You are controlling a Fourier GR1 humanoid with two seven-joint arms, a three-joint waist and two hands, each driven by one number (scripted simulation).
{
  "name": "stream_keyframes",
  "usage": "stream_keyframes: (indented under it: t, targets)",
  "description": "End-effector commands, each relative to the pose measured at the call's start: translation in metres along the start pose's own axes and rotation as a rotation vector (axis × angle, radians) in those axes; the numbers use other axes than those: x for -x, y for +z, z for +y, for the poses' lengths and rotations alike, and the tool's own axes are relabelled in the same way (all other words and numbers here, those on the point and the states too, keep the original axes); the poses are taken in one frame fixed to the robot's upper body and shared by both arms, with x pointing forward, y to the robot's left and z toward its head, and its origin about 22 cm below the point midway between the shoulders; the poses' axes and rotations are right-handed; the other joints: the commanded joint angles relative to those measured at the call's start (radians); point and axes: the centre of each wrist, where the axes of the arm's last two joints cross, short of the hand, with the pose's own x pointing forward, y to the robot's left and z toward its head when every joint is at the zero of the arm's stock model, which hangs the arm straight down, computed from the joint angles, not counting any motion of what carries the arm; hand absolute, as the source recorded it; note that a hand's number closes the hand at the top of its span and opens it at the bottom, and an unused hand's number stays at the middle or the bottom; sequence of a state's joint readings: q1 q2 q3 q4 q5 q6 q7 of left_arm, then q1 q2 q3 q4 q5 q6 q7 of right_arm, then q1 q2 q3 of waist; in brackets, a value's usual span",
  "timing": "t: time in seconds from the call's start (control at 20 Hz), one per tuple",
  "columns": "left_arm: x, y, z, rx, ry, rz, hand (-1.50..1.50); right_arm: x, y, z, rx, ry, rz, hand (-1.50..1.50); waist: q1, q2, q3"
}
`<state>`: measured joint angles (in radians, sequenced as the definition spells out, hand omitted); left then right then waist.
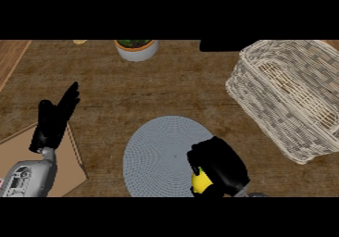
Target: Pick the lemon from the placemat and place it in the basket
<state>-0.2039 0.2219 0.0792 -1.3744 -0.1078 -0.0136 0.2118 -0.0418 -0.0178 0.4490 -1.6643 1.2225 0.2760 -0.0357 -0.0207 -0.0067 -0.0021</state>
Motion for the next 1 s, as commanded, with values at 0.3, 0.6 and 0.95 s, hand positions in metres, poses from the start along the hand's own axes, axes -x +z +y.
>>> stream_keyframes:
  t: [0.3, 0.6, 0.95]
  targets:
    - [-0.001, 0.007, 0.0, 0.016, -0.003, -0.007, 0.0, -0.039, 0.076, -0.106, 0.331, -0.401, -0.074, 1.5, 0.01, 0.0, 0.001]
    - [-0.003, -0.002, -0.003, 0.005, -0.002, -0.016, 0.0, -0.059, 0.111, -0.166, 0.406, -0.408, -0.021, 1.5, 0.018, 0.006, 0.0]
    - [-0.008, -0.001, 0.009, 0.017, -0.004, 0.006, 0.0, -0.066, 0.086, -0.229, 0.492, -0.411, 0.045, 1.5, 0.028, 0.001, 0.0]
